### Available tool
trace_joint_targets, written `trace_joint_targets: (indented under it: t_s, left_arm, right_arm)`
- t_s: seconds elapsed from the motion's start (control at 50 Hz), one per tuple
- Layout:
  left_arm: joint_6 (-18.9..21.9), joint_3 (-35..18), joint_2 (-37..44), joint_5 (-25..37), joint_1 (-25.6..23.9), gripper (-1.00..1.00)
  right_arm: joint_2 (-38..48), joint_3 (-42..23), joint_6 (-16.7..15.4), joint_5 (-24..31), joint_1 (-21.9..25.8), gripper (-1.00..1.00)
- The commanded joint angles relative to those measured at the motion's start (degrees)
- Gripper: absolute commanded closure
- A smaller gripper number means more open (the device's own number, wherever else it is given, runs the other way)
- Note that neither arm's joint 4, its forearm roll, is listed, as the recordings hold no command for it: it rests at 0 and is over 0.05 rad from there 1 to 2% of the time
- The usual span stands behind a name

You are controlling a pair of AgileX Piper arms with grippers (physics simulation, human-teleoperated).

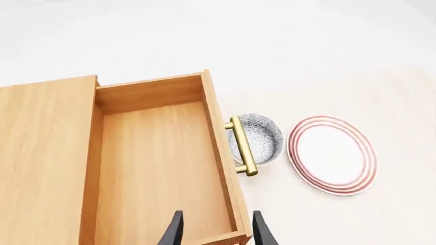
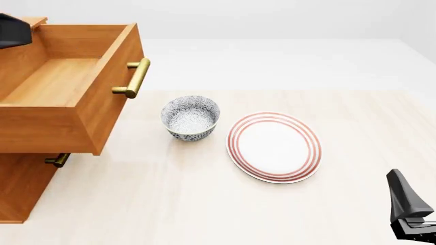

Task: Open the top drawer of the cabinet.

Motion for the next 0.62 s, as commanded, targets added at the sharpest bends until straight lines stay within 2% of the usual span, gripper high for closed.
trace_joint_targets:
  t_s: [0.02,0.18,0.32,0.62]
  left_arm:
    - [0.3,-2.7,-1.8,1.5,1.2,-1.00]
    - [1.5,-3.3,-2.1,1.7,0.7,-1.00]
    - [2.7,-5.9,-2.9,2.8,0.8,-1.00]
    - [3.1,-4.8,-5.8,2.2,0.4,-1.00]
  right_arm:
    - [0.0,0.0,0.0,0.0,0.0,-1.00]
    - [0.0,0.0,0.0,0.0,0.0,-1.00]
    - [0.0,0.0,0.0,0.0,0.0,-1.00]
    - [0.0,0.0,0.0,0.0,0.0,-1.00]
